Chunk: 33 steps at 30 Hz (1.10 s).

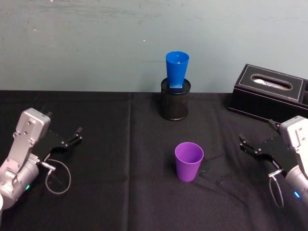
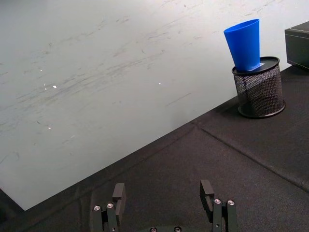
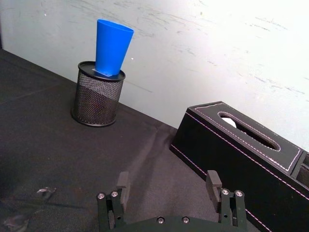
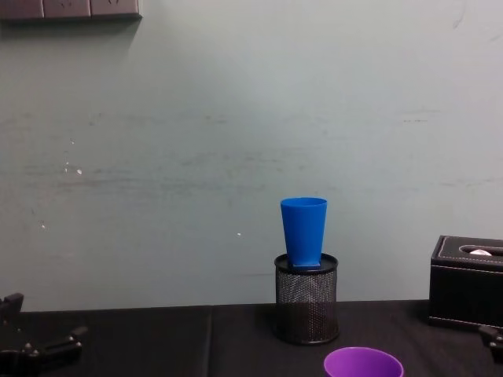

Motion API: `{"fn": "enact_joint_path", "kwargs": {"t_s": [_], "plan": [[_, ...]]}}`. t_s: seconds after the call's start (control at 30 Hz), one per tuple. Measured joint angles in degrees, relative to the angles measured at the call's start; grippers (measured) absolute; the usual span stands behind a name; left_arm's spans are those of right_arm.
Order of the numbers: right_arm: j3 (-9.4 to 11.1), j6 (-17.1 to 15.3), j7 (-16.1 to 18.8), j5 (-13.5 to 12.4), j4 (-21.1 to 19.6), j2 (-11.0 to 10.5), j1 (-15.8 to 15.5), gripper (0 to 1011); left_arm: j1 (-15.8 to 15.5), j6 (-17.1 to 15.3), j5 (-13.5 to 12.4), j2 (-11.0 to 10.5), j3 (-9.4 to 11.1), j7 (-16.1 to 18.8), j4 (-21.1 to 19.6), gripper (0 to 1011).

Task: Pick up one cup with a gripper and tap it against the other cup.

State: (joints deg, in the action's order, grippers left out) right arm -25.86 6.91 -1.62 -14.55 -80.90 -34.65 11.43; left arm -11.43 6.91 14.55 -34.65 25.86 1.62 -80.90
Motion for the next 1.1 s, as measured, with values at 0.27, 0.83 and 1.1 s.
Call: {"fn": "enact_joint_path", "kwargs": {"t_s": [0.27,0.83,1.1], "plan": [[0.0,0.0,0.0,0.0,0.0,0.0,0.0,1002,0.0,0.0,0.0,0.0,0.0,0.0,0.0,1012],[0.0,0.0,0.0,0.0,0.0,0.0,0.0,1002,0.0,0.0,0.0,0.0,0.0,0.0,0.0,1011],[1.9,1.7,3.1,-2.2,-0.9,-0.7,-0.8,1002,0.0,0.0,0.0,0.0,0.0,0.0,0.0,1011]]}}
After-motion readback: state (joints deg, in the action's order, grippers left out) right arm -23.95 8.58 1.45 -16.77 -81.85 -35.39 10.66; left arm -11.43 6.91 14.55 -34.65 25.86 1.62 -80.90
